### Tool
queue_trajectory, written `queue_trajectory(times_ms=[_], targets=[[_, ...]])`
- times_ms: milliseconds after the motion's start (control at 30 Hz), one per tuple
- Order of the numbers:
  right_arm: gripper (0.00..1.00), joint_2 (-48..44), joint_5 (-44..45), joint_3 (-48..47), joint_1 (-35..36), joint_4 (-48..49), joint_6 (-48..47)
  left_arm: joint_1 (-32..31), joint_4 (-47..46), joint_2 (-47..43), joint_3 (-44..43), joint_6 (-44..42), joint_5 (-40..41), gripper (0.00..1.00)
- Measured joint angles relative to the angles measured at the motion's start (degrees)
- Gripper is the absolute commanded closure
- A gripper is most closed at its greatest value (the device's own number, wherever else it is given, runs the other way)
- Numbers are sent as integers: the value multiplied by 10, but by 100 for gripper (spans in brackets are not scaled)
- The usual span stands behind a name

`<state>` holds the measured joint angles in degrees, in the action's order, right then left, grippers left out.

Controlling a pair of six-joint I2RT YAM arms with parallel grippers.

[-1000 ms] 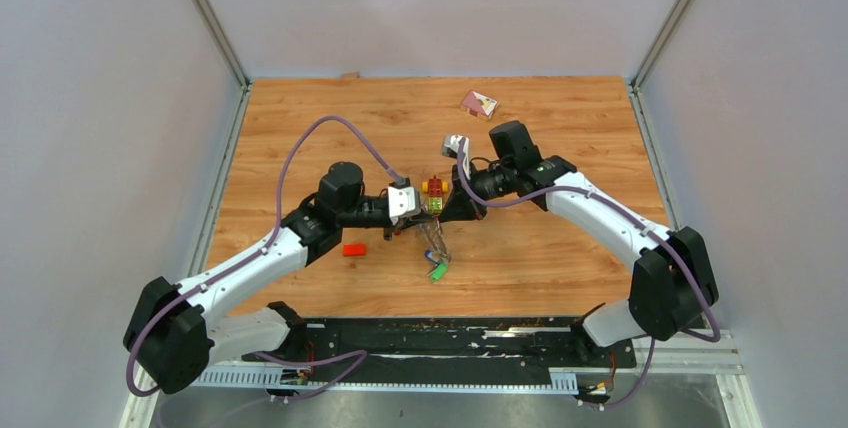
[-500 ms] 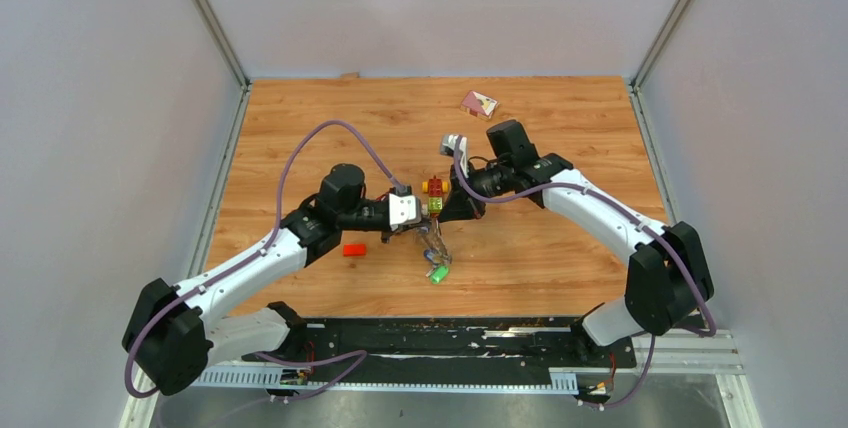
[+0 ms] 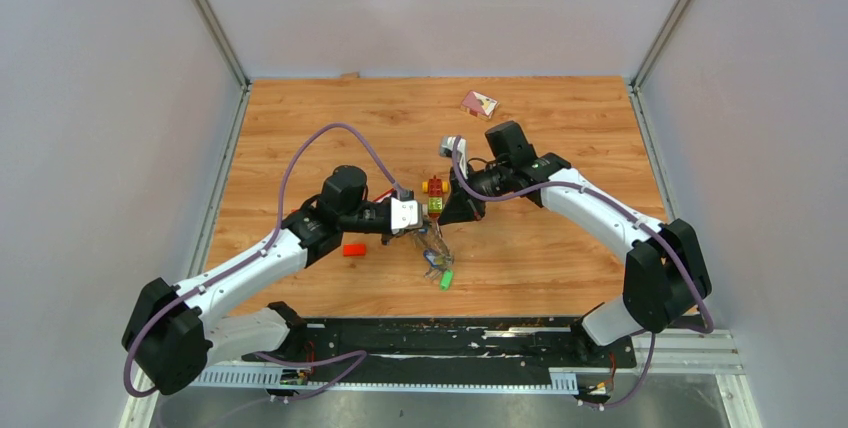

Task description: Put the keys on the keyring

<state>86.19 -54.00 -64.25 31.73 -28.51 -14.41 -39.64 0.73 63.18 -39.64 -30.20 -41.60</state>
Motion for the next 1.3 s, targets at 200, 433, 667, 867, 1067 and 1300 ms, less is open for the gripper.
queue_trajectory(times_ms=[200, 433, 667, 867, 1067, 1300], targets=[[100, 1, 3, 0, 4, -4, -2, 0, 3, 0, 0, 0, 1, 100], [100, 12, 15, -7, 15, -11, -7, -1, 5, 0, 0, 0, 1, 100], [100, 20, 30, -8, 22, -10, -13, -7, -1, 0, 0, 3, -9, 100], [100, 21, 31, -8, 22, -10, -18, -12, -18, -1, 0, 8, -17, 100], [100, 21, 27, -9, 17, -10, -25, -12, -31, -6, 6, 14, -15, 100], [100, -10, 15, -2, -15, -12, -57, -12, -42, -13, 10, 33, -13, 100]])
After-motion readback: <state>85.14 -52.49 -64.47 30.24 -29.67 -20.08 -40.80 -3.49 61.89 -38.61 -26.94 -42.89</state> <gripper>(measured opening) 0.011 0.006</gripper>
